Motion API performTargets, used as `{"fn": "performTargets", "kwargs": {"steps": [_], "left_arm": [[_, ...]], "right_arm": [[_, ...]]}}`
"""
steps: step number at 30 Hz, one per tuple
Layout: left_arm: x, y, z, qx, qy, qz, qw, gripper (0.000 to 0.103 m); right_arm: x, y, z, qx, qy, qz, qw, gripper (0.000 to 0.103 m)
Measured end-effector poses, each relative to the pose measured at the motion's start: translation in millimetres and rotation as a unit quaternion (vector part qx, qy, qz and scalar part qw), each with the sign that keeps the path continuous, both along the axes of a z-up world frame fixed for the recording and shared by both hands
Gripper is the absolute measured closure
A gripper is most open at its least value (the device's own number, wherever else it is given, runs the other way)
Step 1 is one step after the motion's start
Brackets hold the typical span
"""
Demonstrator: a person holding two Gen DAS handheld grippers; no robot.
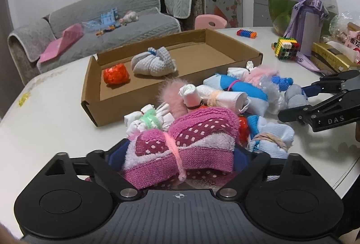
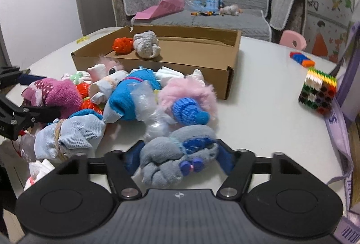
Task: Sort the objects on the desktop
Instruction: 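Grasp pink polka-dot towel bundle with left gripper while right grasps gray sock bundle, then lift and carry both held bundles over the cardboard box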
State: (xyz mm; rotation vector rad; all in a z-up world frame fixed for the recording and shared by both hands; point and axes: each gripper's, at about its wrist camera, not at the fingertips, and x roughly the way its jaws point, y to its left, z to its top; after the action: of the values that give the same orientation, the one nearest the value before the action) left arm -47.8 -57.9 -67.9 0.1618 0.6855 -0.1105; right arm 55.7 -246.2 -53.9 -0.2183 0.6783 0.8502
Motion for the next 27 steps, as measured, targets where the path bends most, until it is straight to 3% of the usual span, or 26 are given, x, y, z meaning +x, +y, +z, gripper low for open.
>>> {"fn": "performTargets", "kwargs": {"steps": [9,27], "left_arm": [[-7,7,11,-0.025,-0.016,-0.003,0.9996,0.026],[-26,22,54,-0.043,-0.078,0.015,0.9959,0.029]], "right_arm": [[-1,-2,4,0.007,-0.006,0.001,1.000,0.043],[-1,-11,15,0.034,-0.022,-0.006,0.999,0.043]]}}
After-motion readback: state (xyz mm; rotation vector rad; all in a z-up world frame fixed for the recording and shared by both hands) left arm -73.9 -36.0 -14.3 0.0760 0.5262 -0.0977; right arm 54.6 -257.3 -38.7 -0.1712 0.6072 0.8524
